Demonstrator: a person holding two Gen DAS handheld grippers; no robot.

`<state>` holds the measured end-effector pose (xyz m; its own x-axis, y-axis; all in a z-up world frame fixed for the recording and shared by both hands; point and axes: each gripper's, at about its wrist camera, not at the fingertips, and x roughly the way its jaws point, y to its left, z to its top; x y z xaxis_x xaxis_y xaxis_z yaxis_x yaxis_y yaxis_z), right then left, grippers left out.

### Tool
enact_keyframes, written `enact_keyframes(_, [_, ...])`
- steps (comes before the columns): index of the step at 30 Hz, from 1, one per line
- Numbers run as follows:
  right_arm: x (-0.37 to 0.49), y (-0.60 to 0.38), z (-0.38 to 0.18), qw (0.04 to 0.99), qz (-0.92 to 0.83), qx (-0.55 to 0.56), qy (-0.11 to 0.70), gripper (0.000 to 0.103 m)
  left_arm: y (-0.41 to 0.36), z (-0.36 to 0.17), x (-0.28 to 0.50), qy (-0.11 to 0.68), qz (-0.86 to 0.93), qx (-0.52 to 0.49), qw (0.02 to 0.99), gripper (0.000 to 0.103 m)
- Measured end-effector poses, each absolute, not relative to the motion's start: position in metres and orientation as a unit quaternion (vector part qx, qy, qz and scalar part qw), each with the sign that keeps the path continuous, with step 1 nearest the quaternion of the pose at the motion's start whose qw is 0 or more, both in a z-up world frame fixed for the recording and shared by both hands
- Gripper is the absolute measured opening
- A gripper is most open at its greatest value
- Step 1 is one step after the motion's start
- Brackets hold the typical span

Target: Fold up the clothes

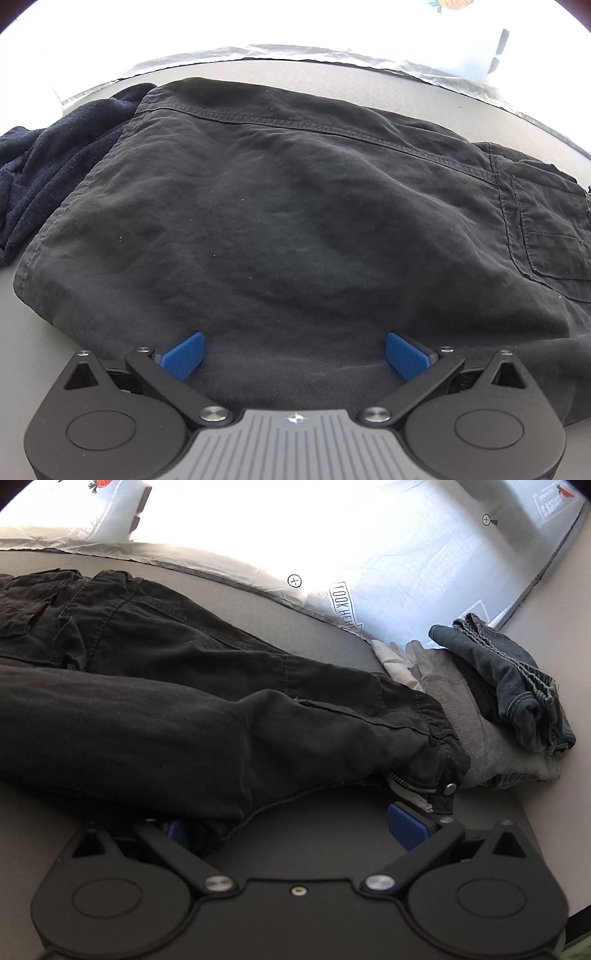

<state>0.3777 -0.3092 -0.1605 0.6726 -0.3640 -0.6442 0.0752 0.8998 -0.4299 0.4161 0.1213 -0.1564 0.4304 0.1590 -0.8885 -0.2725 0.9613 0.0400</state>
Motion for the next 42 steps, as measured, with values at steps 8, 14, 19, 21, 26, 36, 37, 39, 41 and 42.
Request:
enact_keyframes(8, [0.367,-0.364,-0.143,0.894,-0.067,0.063,0.439,0.103,0.122,-0.155,0.416,0.517,0.131,-0.056,0.844,0.103])
enact_keyframes(14, [0.337,-0.415,-0.128,0.896,-0.049,0.236,0.374,0.103,0.122,-0.154,0.418,0.523,0.133,-0.058,0.840,0.103])
enact_keyframes(19, [0.347,-0.474,-0.142,0.853,-0.141,0.369,0.341,0.103,0.121,-0.155,0.418,0.526,0.136,-0.058,0.837,0.103])
enact_keyframes(21, [0.362,-0.497,-0.150,0.834,-0.156,0.407,0.339,0.102,0.121,-0.155,0.419,0.528,0.136,-0.059,0.837,0.103])
enact_keyframes(26, [0.396,-0.517,-0.162,0.815,-0.160,0.461,0.311,0.086,0.120,-0.156,0.419,0.529,0.136,-0.059,0.835,0.103])
enact_keyframes(36, [0.414,-0.529,-0.176,0.775,-0.198,0.527,0.288,0.038,0.120,-0.156,0.419,0.531,0.140,-0.062,0.833,0.103])
enact_keyframes(37, [0.413,-0.531,-0.174,0.778,-0.196,0.522,0.288,0.037,0.120,-0.156,0.420,0.532,0.140,-0.062,0.833,0.103])
enact_keyframes(39, [0.412,-0.532,-0.168,0.790,-0.196,0.504,0.290,0.033,0.120,-0.156,0.420,0.533,0.140,-0.063,0.832,0.103])
enact_keyframes(41, [0.415,-0.527,-0.162,0.804,-0.203,0.474,0.295,0.032,0.121,-0.156,0.421,0.535,0.140,-0.063,0.831,0.103])
enact_keyframes(42, [0.415,-0.527,-0.163,0.805,-0.208,0.468,0.299,0.032,0.121,-0.156,0.420,0.535,0.140,-0.063,0.831,0.103])
